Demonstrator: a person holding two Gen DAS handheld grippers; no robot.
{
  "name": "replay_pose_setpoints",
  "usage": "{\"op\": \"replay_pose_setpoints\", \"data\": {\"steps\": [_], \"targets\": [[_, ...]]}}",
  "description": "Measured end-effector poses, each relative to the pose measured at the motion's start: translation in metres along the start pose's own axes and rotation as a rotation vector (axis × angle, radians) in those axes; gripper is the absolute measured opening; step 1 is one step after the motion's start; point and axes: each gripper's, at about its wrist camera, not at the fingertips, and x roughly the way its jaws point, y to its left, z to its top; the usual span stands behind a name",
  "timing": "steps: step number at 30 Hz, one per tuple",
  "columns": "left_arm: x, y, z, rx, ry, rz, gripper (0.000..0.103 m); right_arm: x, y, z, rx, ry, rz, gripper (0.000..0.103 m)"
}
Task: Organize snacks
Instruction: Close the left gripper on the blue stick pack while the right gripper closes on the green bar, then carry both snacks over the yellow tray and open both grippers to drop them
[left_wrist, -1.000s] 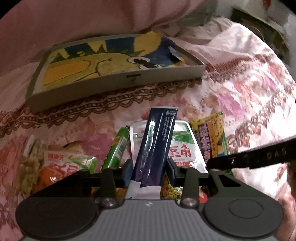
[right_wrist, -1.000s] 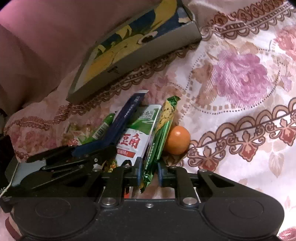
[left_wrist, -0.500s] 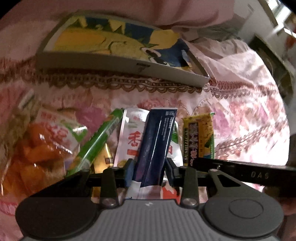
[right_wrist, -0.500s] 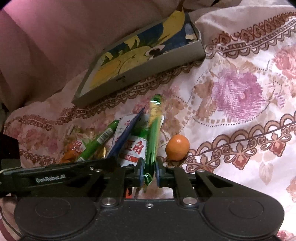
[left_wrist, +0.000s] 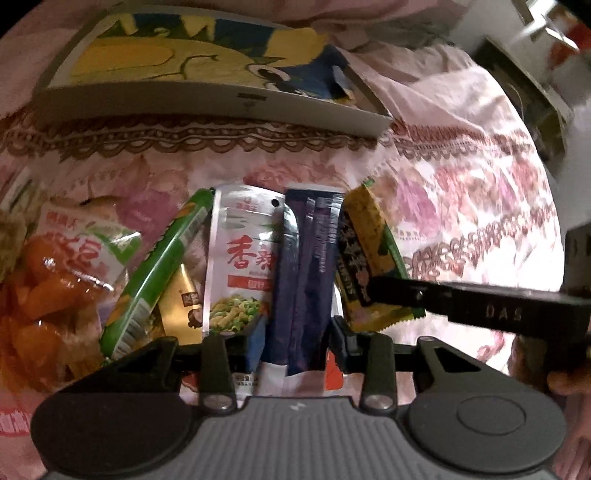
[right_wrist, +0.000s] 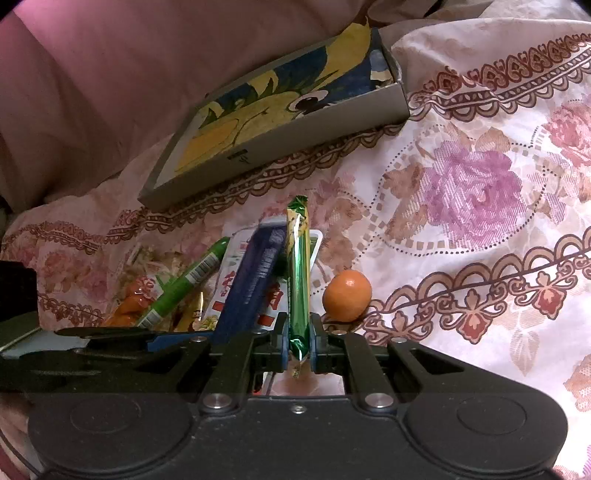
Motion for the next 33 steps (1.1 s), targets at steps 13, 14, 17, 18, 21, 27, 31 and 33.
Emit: {"op": "replay_pose_setpoints", "data": {"steps": [13, 14, 17, 18, 21, 27, 31, 33], "targets": [[-0.013, 0.006, -0.004, -0.069, -0.041, -0.026, 0.035, -0.012, 0.004, 0.003, -0.048, -0.067, 0.004, 0.011], [-0.015, 0.007, -0.005, -0.076, -0.050, -0.031, 0.035, -0.012, 0.004, 0.004, -0.047, -0.073, 0.007, 0.011], [-0.023, 0.006, -0.005, -0.082, -0.084, -0.039, 0.034, -0.015, 0.004, 0.005, -0.049, -0.086, 0.014, 0.011], [-0.027, 0.005, -0.005, -0.082, -0.101, -0.042, 0.034, -0.015, 0.005, 0.005, -0.052, -0.089, 0.014, 0.011], [-0.035, 0.004, -0.004, -0.087, -0.144, -0.055, 0.035, -0.019, 0.007, 0.005, -0.056, -0.108, 0.015, 0.011], [-0.053, 0.002, 0.003, -0.083, -0.277, -0.037, 0.035, -0.029, 0.011, 0.013, -0.069, -0.181, 0.025, 0.011], [-0.063, -0.002, 0.020, -0.045, -0.399, 0.022, 0.035, -0.030, 0.012, 0.030, -0.047, -0.253, 0.027, 0.011], [-0.065, -0.001, 0.032, -0.040, -0.448, 0.049, 0.035, -0.028, 0.014, 0.041, -0.037, -0.291, 0.031, 0.011]]}}
